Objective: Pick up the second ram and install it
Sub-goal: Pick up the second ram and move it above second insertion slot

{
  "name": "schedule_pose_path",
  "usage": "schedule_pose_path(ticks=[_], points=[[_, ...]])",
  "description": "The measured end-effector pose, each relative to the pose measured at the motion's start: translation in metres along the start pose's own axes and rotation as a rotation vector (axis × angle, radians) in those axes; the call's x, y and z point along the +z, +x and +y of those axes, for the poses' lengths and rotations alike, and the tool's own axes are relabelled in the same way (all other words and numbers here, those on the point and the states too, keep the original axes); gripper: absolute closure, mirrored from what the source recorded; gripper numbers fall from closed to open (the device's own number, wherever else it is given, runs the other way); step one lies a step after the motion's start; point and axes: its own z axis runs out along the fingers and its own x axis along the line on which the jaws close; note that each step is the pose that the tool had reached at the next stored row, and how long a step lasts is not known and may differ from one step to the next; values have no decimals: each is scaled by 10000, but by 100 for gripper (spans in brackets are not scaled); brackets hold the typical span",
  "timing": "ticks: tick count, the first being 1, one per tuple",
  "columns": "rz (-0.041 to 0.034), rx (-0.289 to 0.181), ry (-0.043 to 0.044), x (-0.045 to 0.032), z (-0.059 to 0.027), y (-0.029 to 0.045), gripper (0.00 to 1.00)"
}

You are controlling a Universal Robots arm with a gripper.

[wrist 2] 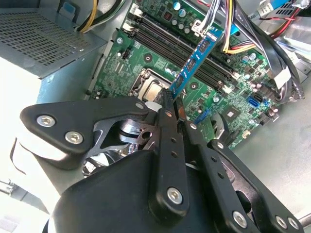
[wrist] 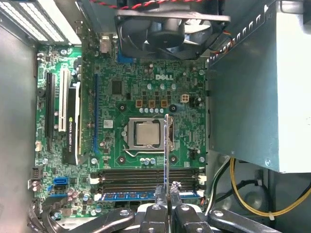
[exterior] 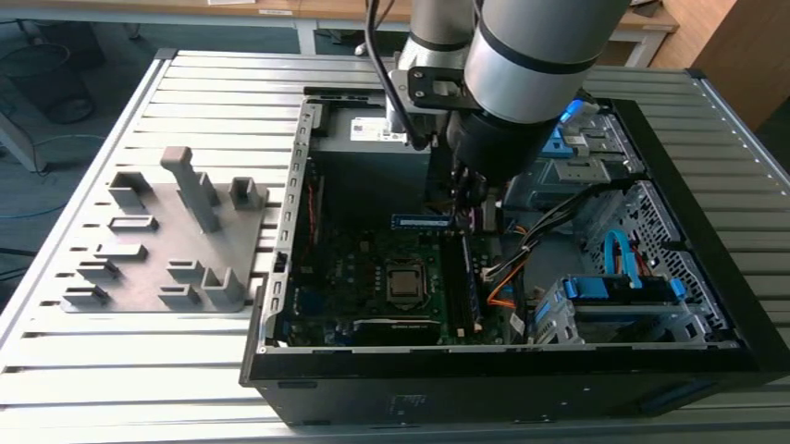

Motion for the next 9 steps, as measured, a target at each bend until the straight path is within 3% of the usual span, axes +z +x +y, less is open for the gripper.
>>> schedule_pose_path(ticks=[9], points=[[-1,0,0,58,-37,7,86]])
